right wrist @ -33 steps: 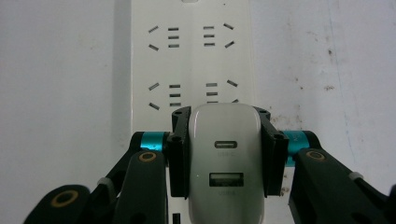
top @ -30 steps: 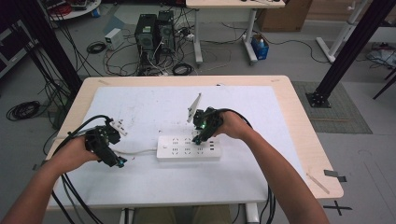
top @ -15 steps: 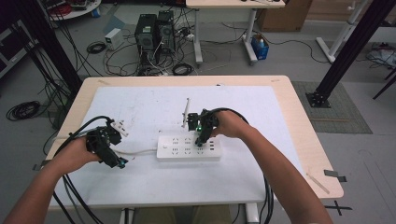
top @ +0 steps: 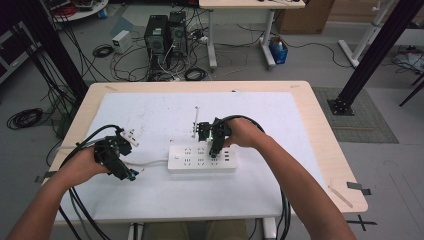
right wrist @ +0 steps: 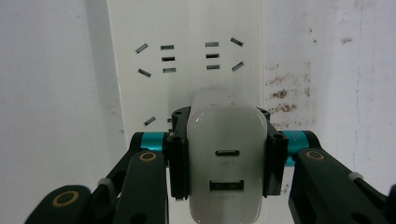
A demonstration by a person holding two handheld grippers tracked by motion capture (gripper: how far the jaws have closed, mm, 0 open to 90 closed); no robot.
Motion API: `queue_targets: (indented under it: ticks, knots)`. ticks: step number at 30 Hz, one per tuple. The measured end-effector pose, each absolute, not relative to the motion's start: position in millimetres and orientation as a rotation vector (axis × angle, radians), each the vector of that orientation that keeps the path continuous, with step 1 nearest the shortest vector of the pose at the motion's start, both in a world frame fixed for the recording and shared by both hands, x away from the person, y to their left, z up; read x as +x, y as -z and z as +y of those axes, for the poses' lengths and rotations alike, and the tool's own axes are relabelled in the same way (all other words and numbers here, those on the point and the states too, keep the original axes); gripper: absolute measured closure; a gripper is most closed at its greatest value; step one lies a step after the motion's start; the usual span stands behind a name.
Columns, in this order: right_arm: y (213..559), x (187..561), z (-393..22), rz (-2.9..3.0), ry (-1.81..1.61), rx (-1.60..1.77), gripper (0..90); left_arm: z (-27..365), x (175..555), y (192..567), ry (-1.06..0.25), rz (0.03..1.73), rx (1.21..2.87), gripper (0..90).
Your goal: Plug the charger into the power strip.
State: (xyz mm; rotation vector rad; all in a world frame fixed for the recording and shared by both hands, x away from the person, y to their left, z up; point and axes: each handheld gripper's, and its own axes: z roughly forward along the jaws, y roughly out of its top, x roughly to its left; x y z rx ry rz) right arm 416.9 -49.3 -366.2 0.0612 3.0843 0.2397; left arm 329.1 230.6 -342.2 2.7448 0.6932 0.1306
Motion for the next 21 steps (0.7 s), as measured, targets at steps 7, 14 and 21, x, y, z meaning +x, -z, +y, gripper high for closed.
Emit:
queue_targets:
  ticks: [7, 14, 21]
  knots:
    - [367, 417, -47, 3.089, -0.208, 0.024, 62.8, 230, 330, 341, -0.136, 0.684, 2.747, 18.0]
    - [370, 415, -39, 3.077, -0.157, -0.019, 62.8, 229, 332, 343, -0.118, 0.685, 2.74, 18.0]
    - [373, 422, -41, 3.118, -0.184, 0.01, 62.8, 236, 330, 341, -0.127, 0.713, 2.724, 18.0]
